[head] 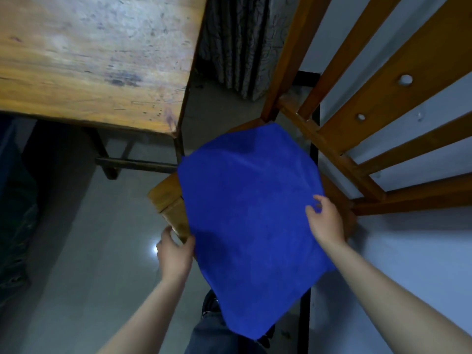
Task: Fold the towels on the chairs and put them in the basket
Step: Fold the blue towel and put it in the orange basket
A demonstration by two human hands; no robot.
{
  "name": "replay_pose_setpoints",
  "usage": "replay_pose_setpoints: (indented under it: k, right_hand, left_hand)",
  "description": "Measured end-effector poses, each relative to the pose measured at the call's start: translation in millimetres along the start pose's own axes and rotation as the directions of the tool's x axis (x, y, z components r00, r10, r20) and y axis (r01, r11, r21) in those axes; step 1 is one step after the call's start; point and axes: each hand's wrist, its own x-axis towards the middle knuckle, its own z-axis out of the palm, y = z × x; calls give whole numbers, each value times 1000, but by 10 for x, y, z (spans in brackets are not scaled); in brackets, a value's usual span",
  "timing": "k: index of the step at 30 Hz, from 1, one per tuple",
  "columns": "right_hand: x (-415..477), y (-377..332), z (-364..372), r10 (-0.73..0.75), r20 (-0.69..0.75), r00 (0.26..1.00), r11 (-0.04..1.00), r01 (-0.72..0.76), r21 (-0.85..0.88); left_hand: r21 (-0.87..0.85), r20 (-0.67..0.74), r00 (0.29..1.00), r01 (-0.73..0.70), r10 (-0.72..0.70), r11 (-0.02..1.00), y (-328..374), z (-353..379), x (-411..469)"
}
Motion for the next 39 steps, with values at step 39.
replay_pose_setpoints:
  k: [39]
  right_hand:
    - [-1150,1522,-182,112,201,973,879,-192,437]
  left_hand:
    - [-105,241,960,173,-144,979,-1109,-126,-999]
